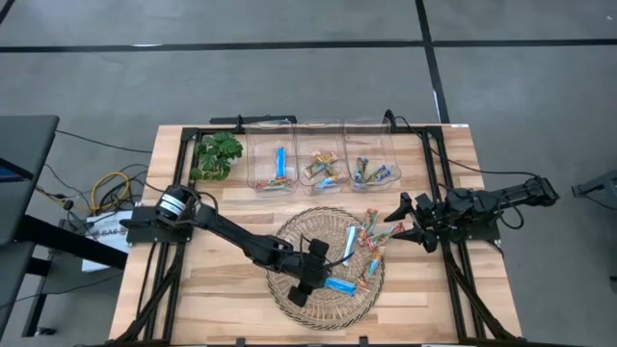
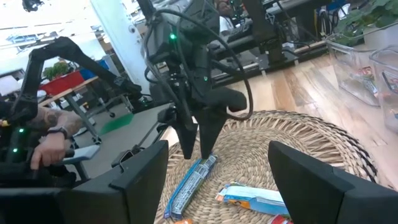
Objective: Pick and place Granola Bars by type
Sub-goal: Put the blue granola bar into the right transparent bin
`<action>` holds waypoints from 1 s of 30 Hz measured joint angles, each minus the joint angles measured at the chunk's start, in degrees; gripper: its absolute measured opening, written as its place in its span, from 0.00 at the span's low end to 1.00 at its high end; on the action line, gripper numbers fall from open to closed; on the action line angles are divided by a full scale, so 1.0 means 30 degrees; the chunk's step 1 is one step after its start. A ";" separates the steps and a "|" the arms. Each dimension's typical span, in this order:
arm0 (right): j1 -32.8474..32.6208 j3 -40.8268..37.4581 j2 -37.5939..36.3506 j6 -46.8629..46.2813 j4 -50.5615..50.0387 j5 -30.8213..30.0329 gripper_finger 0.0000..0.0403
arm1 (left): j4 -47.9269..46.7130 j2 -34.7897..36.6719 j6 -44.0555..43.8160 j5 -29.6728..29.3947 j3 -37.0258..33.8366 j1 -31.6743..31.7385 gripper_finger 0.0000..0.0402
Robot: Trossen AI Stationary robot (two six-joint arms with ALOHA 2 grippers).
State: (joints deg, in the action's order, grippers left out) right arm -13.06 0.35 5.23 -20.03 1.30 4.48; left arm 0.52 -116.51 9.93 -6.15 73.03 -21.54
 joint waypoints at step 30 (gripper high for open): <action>-0.0002 -0.0002 -0.0006 -0.0002 0.0011 -0.0002 0.67 | -0.0025 -0.1261 -0.1324 -0.1531 0.0839 -0.0219 0.54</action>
State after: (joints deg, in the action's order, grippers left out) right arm -13.07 0.35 5.22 -20.03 1.33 4.47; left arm 0.45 -120.29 5.96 -10.75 75.55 -22.20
